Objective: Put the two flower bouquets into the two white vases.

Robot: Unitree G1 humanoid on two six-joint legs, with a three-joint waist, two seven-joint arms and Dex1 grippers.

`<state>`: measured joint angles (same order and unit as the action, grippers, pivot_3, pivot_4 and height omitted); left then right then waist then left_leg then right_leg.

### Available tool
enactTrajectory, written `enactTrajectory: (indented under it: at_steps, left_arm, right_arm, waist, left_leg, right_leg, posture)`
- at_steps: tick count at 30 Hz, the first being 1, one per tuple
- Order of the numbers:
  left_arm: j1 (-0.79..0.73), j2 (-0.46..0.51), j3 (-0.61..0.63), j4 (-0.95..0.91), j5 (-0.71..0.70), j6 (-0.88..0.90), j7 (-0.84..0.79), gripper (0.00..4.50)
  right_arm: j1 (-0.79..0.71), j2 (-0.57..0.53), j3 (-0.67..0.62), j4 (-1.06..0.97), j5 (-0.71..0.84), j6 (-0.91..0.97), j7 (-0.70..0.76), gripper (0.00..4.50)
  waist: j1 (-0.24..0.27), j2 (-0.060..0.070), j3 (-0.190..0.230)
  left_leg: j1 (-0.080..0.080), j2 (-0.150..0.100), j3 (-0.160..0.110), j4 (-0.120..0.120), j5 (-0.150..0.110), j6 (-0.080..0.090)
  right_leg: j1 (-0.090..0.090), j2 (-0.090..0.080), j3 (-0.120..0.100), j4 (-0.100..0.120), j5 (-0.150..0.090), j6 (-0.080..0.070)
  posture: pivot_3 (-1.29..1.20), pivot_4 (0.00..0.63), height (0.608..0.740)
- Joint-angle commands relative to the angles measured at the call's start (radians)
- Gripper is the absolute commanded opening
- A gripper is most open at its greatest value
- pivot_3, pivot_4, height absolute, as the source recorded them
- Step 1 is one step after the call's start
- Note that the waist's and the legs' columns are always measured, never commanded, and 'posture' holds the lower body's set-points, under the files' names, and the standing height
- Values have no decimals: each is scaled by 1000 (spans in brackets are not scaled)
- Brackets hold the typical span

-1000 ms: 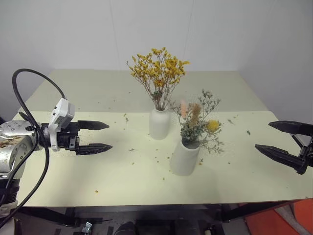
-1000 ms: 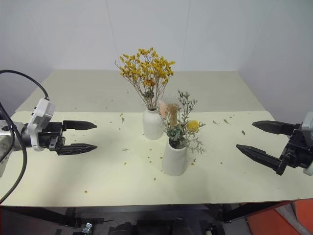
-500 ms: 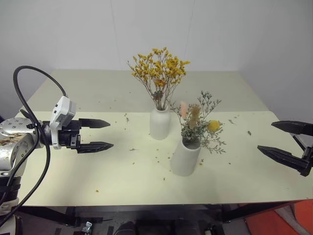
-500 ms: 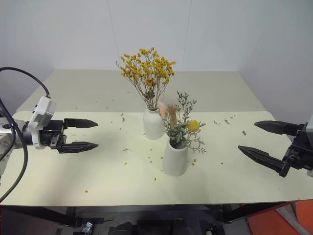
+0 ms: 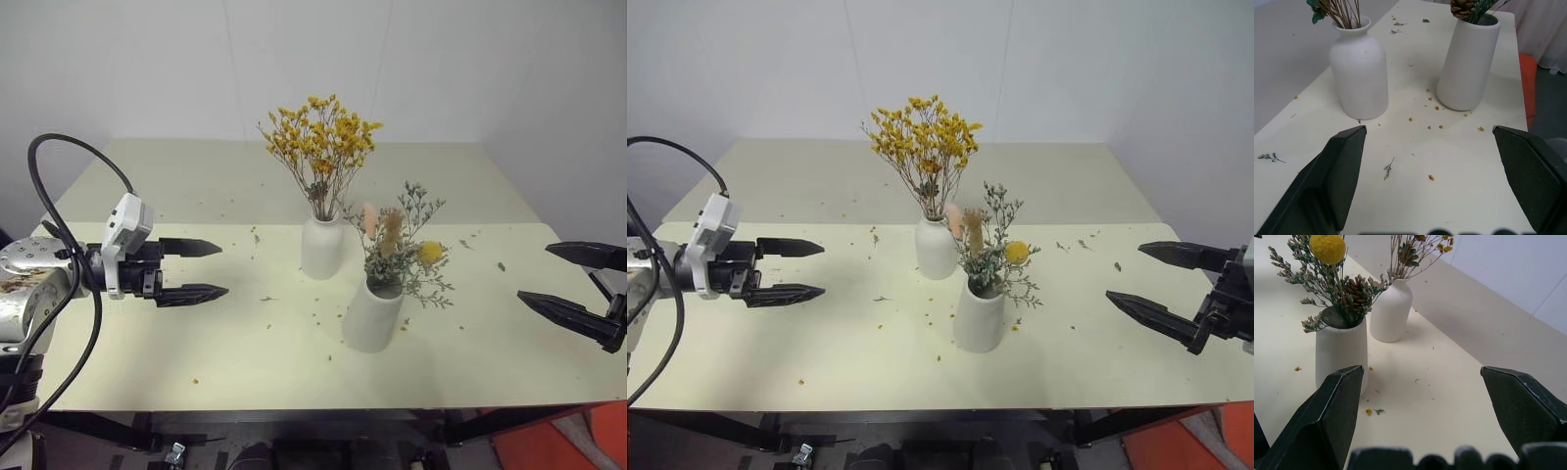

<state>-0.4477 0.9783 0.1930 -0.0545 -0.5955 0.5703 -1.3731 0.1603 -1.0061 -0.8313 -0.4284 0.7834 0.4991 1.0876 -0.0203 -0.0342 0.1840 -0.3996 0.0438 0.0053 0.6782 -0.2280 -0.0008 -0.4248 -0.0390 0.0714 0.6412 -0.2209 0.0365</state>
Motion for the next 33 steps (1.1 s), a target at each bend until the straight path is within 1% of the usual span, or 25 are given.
enactTrajectory:
  at_steps: [1,5,8,11,14,16,18,22,25,27,29,33]
  left_arm:
    - [-2,-1,24,-33,-28,-2,9,4500]
    - [-23,-8,-1,-12,-14,-15,6,4500]
    - [-22,-8,8,-22,-20,-11,10,4500]
    - [-10,6,30,-44,-36,18,28,4500]
    - [1,18,38,-60,-54,32,19,4500]
    - [5,29,28,-68,-48,27,14,4500]
    - [24,32,48,-94,-79,54,22,4500]
    - [125,66,130,-151,-118,104,34,4500]
    - [181,75,160,-170,-128,111,40,4500]
    - [172,56,152,-187,-145,115,63,4500]
    - [155,39,137,-197,-157,120,86,4500]
    - [150,18,118,-202,-160,111,109,4500]
  right_arm:
    - [-15,1,-9,-9,-3,-8,-6,4474]
    - [7,18,-9,-33,-6,-8,-8,4474]
    - [31,47,-28,-48,-11,-22,-4,4474]
    - [7,70,-36,-40,9,-20,-32,4474]
    - [-15,75,-8,-28,20,-6,-43,4474]
    - [-14,60,27,-20,-1,10,-49,4474]
    - [-2,38,46,-19,-18,36,-56,4474]
    - [57,-13,23,5,-58,89,-32,4474]
    - [45,-20,24,9,-51,74,-14,4474]
    - [11,-22,27,8,-17,77,-8,4474]
    - [-4,-29,26,11,-13,79,3,4474]
    - [12,-52,10,24,-39,89,33,4474]
  waist:
    - [1,0,0]
    - [2,0,0]
    - [4,0,0]
    - [3,0,0]
    - [0,0,0]
    - [1,0,0]
    - [1,0,0]
    - [0,0,0]
    - [2,0,0]
    - [3,0,0]
    - [4,0,0]
    - [6,0,0]
  left_leg:
    - [0,0,0,0,0,0]
    - [0,0,0,0,0,0]
    - [0,0,0,0,0,0]
    - [0,0,0,0,0,0]
    - [0,0,0,0,0,0]
    - [0,0,0,0,0,0]
    - [1,0,0,0,0,0]
    - [0,0,1,0,0,0]
    - [0,1,1,-1,0,0]
    - [1,1,1,-1,0,0]
    - [1,1,0,0,0,0]
    - [1,0,0,0,0,0]
  right_leg:
    - [0,0,0,0,0,0]
    - [0,0,0,0,0,0]
    - [0,0,0,0,0,0]
    - [0,0,0,0,0,0]
    - [0,0,0,0,0,0]
    - [0,0,0,0,0,0]
    - [0,0,0,0,-1,-2]
    - [-1,0,0,0,-3,-5]
    - [-1,0,0,0,-4,-6]
    - [-1,0,0,0,-4,-6]
    - [0,0,0,0,-4,-6]
    - [1,0,0,0,-4,-6]
  posture:
    - [0,150,740]
    - [0,150,740]
    - [0,150,740]
    - [0,150,740]
    - [0,150,740]
    - [0,150,740]
    - [0,150,740]
    - [0,150,740]
    - [0,150,740]
    - [0,150,740]
    - [0,150,740]
    - [0,150,740]
